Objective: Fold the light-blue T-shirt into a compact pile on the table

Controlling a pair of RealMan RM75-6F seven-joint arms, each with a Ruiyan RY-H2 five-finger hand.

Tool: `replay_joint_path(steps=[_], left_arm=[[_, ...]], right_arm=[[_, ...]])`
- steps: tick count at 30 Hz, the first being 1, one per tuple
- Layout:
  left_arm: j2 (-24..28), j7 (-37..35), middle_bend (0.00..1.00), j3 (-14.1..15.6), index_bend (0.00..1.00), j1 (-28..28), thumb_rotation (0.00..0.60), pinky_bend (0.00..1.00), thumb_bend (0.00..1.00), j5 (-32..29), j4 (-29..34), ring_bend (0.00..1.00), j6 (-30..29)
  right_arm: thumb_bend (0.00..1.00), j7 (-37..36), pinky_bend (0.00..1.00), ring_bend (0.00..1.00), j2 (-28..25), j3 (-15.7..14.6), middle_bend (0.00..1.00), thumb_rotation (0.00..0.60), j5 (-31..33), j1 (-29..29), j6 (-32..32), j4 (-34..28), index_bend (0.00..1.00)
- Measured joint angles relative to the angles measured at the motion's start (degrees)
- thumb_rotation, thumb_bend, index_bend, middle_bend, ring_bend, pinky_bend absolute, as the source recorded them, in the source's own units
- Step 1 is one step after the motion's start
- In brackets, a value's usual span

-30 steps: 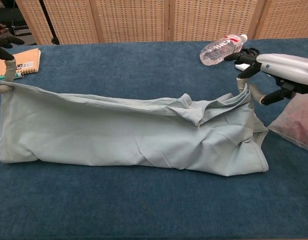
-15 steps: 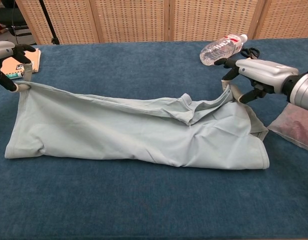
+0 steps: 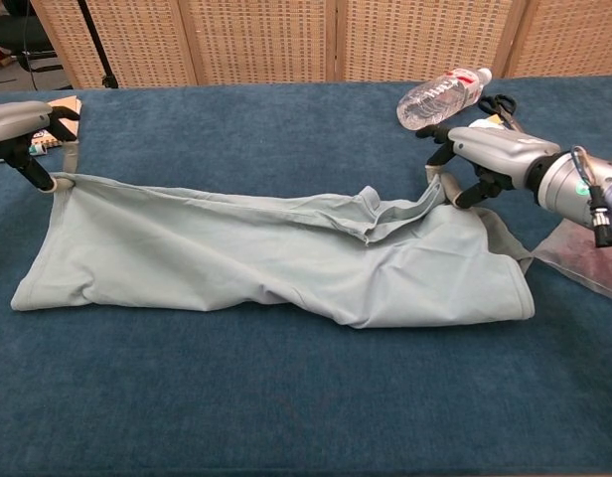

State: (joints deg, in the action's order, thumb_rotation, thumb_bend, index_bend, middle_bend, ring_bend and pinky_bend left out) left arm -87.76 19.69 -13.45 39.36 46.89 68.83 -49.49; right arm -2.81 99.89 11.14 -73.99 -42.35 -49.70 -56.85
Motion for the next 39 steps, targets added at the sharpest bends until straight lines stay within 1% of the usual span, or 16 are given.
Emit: replay_joint_path(steps=[2,3,4,5,6,10,14,20,27,33,34,35,36,37,38,39], left_arm=[[-0.69,1.46,0.00,0.09,0.49,0.33,0.600,0.00,0.49,-0.99,-0.64,0.00,-0.33],[-0.96,1.89,0.00,0.10,0.25,0.45,0.600,0.00,0.46,-1.44,-0.81,0.00,-0.42],[-1.34,2.11,0.00,0.09,0.11,0.60,0.600,0.00,0.44,-2.00,-0.99,0.00,-0.53],[-1.56,2.07,0.00,0.04,0.04,0.68,0.600,0.00,0.41,-2.21,-1.05,0.00,-0.63],[-1.64,1.89,0.00,0.00,0.00,0.69,0.600,0.00,0.38,-2.15,-1.05,0.00,-0.74],[-1.91,0.29,0.00,-0.06,0.00,0.49,0.600,0.00,0.35,-0.28,-1.12,0.00,-1.78],[-1.70,-0.07,0.00,0.17,0.00,0.29,0.600,0.00,0.34,0.62,-0.86,0.00,-2.23],[-0.08,0.07,0.00,0.13,0.00,-0.22,0.600,0.00,0.34,0.78,2.07,0.00,-3.26],[2.33,-0.41,0.00,0.20,0.00,-1.20,0.600,0.00,0.34,2.13,6.11,0.00,-5.18],[4.08,0.67,0.00,0.51,0.00,-1.69,0.600,0.00,0.34,2.05,8.94,0.00,-6.22],[4.32,0.93,0.00,0.57,0.00,-1.74,0.600,0.00,0.34,1.87,9.39,0.00,-6.34],[4.46,1.06,0.00,0.62,0.00,-1.77,0.600,0.00,0.34,1.78,9.68,0.00,-6.45],[4.57,1.14,0.00,0.67,0.00,-1.81,0.600,0.00,0.34,1.72,9.91,0.00,-6.54],[4.69,1.18,0.00,0.75,0.00,-1.86,0.600,0.00,0.35,1.70,10.15,0.00,-6.63],[4.75,1.19,0.00,0.82,0.00,-1.89,0.600,0.00,0.35,1.72,10.31,0.00,-6.68],[4.82,1.20,0.00,0.88,0.00,-1.93,0.600,0.00,0.35,1.75,10.48,0.00,-6.74]], right_arm=[[0.76,-0.04,0.00,0.00,0.43,0.07,0.00,0.600,0.14,-0.19,0.25,0.79,0.63],[0.76,-0.10,0.00,0.00,0.60,0.09,0.00,0.600,0.17,-0.25,0.33,1.14,0.63],[0.76,-0.28,0.00,0.00,0.89,0.11,0.00,0.600,0.20,-0.35,0.44,1.66,0.63],[0.76,-0.38,0.00,0.00,0.98,0.12,0.00,0.600,0.21,-0.39,0.49,1.86,0.63],[0.76,-0.52,0.00,0.00,1.11,0.12,0.00,0.600,0.22,-0.43,0.56,2.15,0.63],[0.76,-1.21,0.00,0.00,1.49,0.16,0.00,0.600,0.20,-0.56,0.74,3.15,0.63],[0.76,-1.54,0.00,0.00,1.53,0.13,0.00,0.600,0.29,-0.53,1.00,3.58,0.63],[0.76,-0.82,0.00,0.00,1.83,0.46,0.00,0.600,1.07,-0.26,0.70,4.23,0.63],[0.76,2.45,0.00,0.00,2.56,1.49,0.00,0.600,3.88,0.18,0.56,4.94,0.63],[0.78,5.93,0.00,0.00,1.92,2.15,0.00,0.600,6.59,1.12,0.64,3.43,0.62],[0.78,6.58,0.00,0.00,1.57,2.04,0.00,0.600,6.90,1.30,0.99,2.89,0.59],[0.77,7.03,0.00,0.00,1.27,1.88,0.00,0.600,7.15,1.41,1.43,2.54,0.50],[0.76,7.45,0.00,0.00,0.94,1.72,0.00,0.600,7.44,1.50,2.01,2.14,0.35],[0.75,7.93,0.00,0.00,0.43,1.51,0.00,0.600,7.91,1.59,2.95,1.48,0.24],[0.73,8.29,0.00,0.00,0.01,1.39,0.00,0.600,8.39,1.63,3.77,0.88,0.10],[0.72,8.67,0.00,0.00,-0.42,1.32,0.00,0.600,9.00,1.68,4.57,0.20,0.02]])
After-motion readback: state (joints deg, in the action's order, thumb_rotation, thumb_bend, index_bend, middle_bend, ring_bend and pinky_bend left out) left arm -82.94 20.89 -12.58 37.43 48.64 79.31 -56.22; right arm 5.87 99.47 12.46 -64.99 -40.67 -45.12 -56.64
